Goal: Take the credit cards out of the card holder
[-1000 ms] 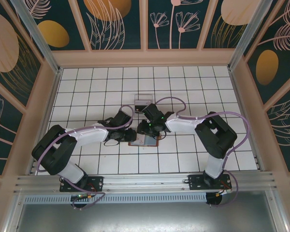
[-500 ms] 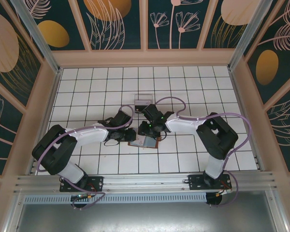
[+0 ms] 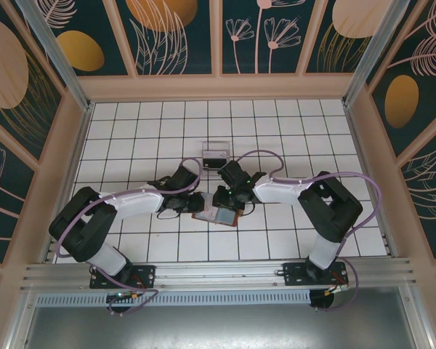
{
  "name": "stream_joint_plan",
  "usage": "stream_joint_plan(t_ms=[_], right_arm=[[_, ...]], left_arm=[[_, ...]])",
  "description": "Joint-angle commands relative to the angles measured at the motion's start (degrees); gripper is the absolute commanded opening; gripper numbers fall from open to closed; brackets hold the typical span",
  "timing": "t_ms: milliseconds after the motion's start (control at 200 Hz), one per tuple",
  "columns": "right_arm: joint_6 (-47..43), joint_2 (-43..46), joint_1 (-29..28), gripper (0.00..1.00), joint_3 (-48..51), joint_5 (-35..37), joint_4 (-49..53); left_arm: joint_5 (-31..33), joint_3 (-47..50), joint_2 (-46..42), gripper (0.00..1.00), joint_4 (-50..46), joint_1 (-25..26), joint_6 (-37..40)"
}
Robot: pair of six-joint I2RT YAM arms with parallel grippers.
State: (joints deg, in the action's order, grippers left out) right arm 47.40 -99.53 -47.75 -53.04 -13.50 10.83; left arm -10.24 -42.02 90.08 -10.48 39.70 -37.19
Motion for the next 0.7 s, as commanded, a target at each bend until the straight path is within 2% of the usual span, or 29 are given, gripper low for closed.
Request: stream_joint_plan(t_ms=[0,395,696], right_arm=[[1.4,1.2,0.7,0.24,3.3,-2.6,-4.4],[3.8,3.0,2.4,0.15,10.7,-7.2,-16.1],[6.9,3.8,3.8,0.15,15.5,-11.0,-25.2]], left_arm=[[2.0,0.9,3.0,0.23,-3.8,-0.1,-0.4],[1.3,0.9,3.7,0.22,-4.5,-0.1,-0.2],[0.6,0.8,4.5,0.22,-5.0,0.1,0.4]])
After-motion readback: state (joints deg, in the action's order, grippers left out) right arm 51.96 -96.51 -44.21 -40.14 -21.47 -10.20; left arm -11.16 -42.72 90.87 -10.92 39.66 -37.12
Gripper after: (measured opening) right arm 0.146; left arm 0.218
